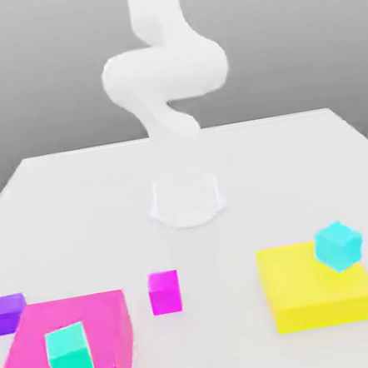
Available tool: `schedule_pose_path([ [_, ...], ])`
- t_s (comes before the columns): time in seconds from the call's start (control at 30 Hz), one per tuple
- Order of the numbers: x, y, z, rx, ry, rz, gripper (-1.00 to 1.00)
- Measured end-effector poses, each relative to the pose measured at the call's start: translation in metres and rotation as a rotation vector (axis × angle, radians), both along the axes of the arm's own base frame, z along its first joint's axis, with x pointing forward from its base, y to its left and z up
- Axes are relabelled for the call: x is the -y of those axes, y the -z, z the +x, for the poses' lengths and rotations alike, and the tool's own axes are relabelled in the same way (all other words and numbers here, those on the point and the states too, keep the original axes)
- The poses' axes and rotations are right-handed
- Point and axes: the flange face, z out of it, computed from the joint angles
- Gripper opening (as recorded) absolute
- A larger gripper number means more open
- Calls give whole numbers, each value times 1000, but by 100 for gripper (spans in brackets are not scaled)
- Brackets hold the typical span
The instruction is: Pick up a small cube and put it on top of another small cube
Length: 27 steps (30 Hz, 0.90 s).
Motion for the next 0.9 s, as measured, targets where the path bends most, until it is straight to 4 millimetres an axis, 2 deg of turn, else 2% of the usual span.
schedule_pose_path([
  [0.1, 45, 55, 31, -86, 140, 73, 0],
  [0.2, 91, 112, 49, -165, 281, 142, 0],
  [0.3, 137, 170, 55, -239, 427, 210, 0],
  [0.4, 182, 230, 49, -310, 578, 274, 0],
  [0.53, 236, 310, 23, -400, 787, 356, 0],
  [0.67, 290, 388, -30, -482, 1030, 439, 0],
  [0.8, 310, 461, -82, -570, 1225, 499, 0],
  [0.9, 315, 500, -93, -587, 1268, 508, 0],
])
